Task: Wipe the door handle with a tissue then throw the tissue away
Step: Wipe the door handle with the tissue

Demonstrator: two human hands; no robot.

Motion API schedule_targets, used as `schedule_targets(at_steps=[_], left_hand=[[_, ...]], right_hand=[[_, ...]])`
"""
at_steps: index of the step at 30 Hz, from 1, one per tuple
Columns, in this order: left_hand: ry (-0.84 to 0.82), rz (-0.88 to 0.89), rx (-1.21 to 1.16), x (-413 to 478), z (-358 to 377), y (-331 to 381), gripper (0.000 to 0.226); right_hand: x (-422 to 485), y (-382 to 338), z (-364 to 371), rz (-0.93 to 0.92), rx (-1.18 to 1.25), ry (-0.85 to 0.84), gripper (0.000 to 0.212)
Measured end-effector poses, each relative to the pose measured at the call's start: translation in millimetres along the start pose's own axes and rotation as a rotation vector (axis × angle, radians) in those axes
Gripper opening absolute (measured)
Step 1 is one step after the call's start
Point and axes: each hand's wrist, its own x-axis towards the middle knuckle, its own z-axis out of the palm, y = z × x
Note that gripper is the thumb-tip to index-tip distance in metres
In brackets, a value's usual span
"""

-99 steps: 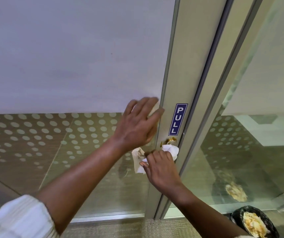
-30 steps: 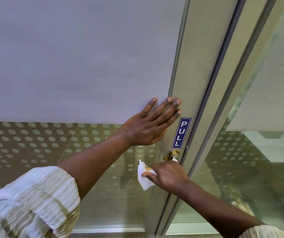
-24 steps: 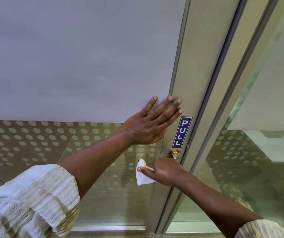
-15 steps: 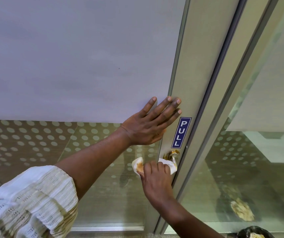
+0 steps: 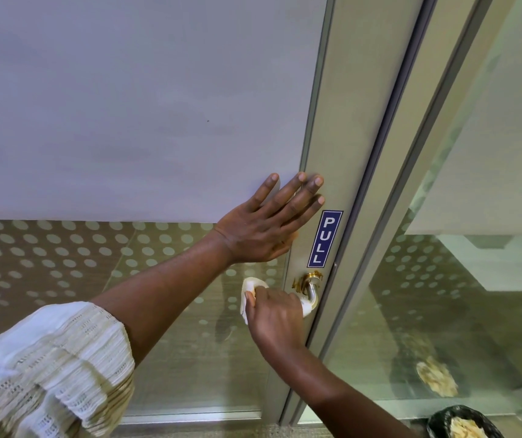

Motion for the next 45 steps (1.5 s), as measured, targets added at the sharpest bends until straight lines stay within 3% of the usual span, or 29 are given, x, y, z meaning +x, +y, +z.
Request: schedule_targets(at_steps=[4, 10, 15, 21, 24, 26, 28, 32, 35, 37, 41, 43, 45], left_hand=[[-0.005, 0.001, -0.005, -0.2, 0.9, 0.0, 0.067], [0.005, -0.005, 0.008, 0.1, 0.7, -0.2, 0.067], [0.003, 0.000, -0.004, 0.4, 0.8, 0.4, 0.066], [-0.006, 0.007, -0.009, 0.5, 0.0, -1.1, 0.066], [-0.006, 0.008, -0.018, 0.8, -0.5, -0.9, 0.067], [0.000, 0.007, -0.013, 0.4, 0.1, -1.2, 0.067], [0.002, 0.010, -0.005, 0.8, -0.6, -1.1, 0.067], [0.006, 0.011, 0.010, 0.7, -0.4, -0.7, 0.067], [-0.004, 0.021, 0.001, 1.0, -1.0, -0.8, 0.068], [-0.007, 0.026, 0.002, 0.5, -0.7, -1.1, 0.067], [-0.005, 0.016, -0.024, 0.2, 0.1, -1.1, 0.066], [-0.008, 0.015, -0.031, 0.2, 1.0, -0.7, 0.065], [-0.013, 0.012, -0.033, 0.2, 1.4, -0.5, 0.065]], right_hand=[[-9.6, -4.6, 2.5, 0.042, 0.037, 0.001, 0.033], [21.9, -33.5, -6.4, 0.090, -0.001, -0.311, 0.025], [6.8, -7.8, -0.1, -0.131, 0.102, -0.167, 0.020], [-13.2, 43.7, 2.8, -0.393, 0.053, -0.090, 0.050], [-8.3, 60.5, -2.7, -0.457, 0.051, -0.095, 0.038], [-1.6, 54.4, -13.2, -0.410, 0.048, -0.099, 0.043], [12.3, 36.6, -30.6, -0.231, 0.053, -0.311, 0.058], [52.9, 22.7, -50.6, -0.025, 0.159, -0.931, 0.073], [64.4, 25.5, -54.6, -0.011, 0.298, -1.083, 0.070], [51.0, 25.1, -49.1, -0.064, 0.265, -0.928, 0.066], [1.2, 24.4, -14.0, -0.201, 0.009, -0.235, 0.045], [-11.5, 21.9, -1.7, -0.202, -0.029, -0.082, 0.026], [-12.7, 20.1, 4.8, -0.182, -0.018, -0.050, 0.023]])
